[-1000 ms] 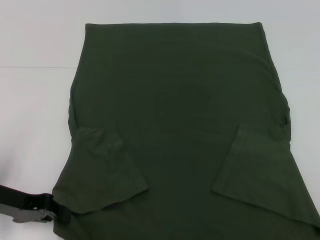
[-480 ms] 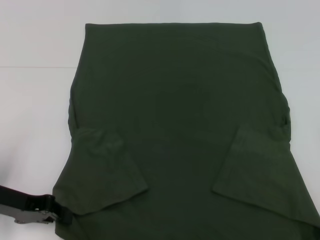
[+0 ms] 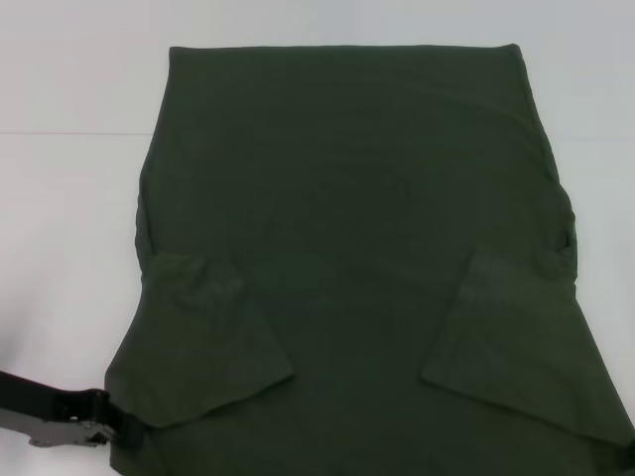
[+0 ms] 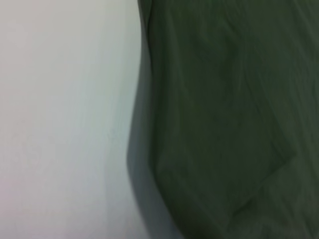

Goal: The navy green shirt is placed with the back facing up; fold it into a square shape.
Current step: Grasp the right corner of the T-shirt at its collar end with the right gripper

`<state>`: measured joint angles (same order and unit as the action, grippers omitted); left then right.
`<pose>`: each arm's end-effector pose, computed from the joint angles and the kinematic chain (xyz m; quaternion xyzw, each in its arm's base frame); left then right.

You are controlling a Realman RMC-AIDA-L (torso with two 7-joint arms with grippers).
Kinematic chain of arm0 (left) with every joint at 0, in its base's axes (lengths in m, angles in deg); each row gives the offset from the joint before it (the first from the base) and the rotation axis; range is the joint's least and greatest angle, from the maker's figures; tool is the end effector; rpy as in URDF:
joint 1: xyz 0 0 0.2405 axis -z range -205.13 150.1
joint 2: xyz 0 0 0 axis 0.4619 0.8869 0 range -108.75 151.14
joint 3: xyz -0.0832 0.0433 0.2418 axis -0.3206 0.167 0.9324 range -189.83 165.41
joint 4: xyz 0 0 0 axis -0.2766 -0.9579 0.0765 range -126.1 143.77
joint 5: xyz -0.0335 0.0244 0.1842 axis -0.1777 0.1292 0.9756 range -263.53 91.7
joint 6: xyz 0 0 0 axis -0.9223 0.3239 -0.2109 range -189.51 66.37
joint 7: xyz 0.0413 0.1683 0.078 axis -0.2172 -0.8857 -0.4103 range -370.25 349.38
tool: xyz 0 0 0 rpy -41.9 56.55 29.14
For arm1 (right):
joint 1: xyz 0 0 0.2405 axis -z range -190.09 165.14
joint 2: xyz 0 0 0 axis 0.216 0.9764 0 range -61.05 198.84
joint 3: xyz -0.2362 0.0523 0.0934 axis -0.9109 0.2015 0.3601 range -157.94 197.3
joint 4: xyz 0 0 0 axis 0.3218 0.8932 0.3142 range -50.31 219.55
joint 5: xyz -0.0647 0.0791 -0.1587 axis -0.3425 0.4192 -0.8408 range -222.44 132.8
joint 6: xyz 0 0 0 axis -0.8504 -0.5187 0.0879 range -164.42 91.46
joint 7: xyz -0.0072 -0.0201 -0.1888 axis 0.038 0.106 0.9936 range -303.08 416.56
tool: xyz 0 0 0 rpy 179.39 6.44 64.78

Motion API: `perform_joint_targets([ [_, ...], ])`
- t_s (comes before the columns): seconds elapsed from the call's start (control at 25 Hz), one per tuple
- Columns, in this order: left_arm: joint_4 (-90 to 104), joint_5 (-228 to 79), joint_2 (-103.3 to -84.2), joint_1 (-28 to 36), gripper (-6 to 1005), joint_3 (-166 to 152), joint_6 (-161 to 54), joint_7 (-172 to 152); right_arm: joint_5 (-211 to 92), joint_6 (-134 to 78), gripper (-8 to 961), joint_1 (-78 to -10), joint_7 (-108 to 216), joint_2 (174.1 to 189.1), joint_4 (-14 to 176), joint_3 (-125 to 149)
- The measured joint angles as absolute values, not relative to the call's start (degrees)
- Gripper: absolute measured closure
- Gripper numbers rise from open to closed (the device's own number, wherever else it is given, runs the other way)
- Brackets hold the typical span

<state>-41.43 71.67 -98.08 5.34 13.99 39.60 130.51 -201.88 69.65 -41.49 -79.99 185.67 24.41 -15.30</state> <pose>-0.3117 0.2808 -0.0208 -0.7206 -0.6915 0.0047 0.0503 0.3264 0.2703 0.0163 -0.7690 0.6286 -0.0790 0.0847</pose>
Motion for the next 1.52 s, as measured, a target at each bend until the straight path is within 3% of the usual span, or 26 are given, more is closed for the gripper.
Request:
perform_joint_targets([
  [1.52,-40.66,70.31,-98.07,5.31,961,14.05,39.64,129.68,-203.55,67.96,89,-41.42,-79.34,186.19,24.89,-16.0],
])
